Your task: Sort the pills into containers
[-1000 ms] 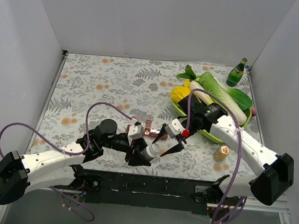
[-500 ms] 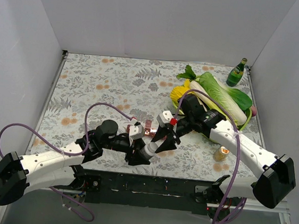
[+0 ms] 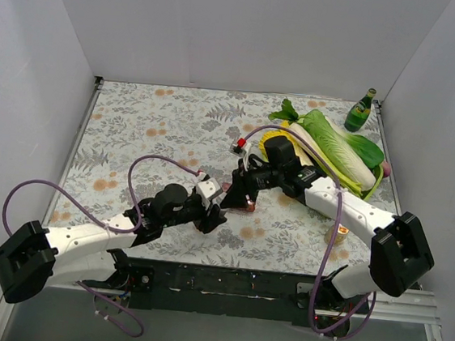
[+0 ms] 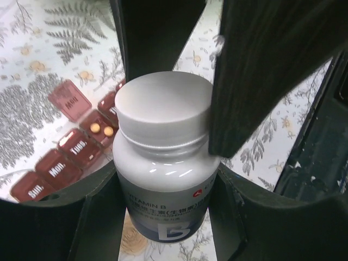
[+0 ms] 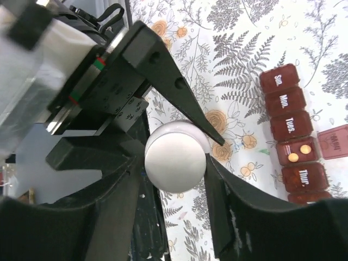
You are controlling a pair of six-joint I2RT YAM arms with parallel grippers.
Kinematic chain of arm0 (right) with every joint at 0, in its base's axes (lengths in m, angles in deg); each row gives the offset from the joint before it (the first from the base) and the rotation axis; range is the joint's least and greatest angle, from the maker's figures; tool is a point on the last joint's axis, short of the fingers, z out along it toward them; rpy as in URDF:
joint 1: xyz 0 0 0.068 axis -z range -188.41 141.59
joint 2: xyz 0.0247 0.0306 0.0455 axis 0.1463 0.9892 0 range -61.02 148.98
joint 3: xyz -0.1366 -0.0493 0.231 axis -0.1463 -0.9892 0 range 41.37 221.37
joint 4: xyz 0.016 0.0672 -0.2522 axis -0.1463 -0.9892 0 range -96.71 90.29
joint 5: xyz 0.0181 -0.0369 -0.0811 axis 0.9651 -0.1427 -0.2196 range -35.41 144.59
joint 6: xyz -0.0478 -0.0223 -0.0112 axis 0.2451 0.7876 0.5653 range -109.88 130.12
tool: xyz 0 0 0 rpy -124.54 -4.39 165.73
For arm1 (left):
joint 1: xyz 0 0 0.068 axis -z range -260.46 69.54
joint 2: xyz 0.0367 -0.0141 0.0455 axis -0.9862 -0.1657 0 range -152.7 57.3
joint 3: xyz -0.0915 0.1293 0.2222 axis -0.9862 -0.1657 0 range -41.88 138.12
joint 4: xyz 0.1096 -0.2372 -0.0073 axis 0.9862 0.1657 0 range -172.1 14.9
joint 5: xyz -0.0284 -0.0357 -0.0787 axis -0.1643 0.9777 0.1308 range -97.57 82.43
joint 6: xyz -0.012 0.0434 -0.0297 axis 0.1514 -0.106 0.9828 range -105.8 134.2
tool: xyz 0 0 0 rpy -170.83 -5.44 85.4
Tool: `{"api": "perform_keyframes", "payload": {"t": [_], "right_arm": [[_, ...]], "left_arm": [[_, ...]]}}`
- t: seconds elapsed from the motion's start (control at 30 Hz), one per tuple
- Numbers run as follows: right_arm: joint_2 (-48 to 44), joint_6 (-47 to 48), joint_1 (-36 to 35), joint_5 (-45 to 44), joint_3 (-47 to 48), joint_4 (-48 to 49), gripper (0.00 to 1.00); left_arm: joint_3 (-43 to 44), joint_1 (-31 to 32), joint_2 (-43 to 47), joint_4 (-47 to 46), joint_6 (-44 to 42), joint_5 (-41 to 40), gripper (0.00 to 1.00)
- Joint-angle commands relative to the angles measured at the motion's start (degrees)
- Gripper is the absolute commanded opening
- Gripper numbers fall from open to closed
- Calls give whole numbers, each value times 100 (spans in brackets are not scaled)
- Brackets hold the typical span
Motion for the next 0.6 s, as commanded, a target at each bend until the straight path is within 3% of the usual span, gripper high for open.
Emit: {"api": "perform_keyframes", "payload": {"t": [0.0,0.03,0.13,0.23,0.33,0.37,0.43,0.47,0.57], "right_arm": [[117,-791,-125,870,115,82,64],[21,-590,-46,1036,150,117,74],[-190,-421,428,1562,141,371,88],[-331,-123,771,2188,211,259,92],[-454,1551,842,2874,492,-775,94],[-480,3062,834,3058,736,-1327,94],[-533,5308,834,3315,1054,-3408,95],[-551,7146,807,3288,1238,-3964,95],[-630,8059,676,3218,1345,-4514,96]], "left_arm": [[271,-43,150,-1340,-339,-615,0],[201,-43,211,-1296,-339,-457,0],[-45,-43,536,-1051,-357,377,0],[-143,-43,879,-630,-269,1081,0],[-160,-51,1186,-313,-173,1618,0],[-143,-51,1240,-241,-155,1723,0],[-64,-51,1380,-66,-85,2197,0],[-29,-51,1372,5,-58,2390,0],[155,-51,1224,154,56,3129,0]]}}
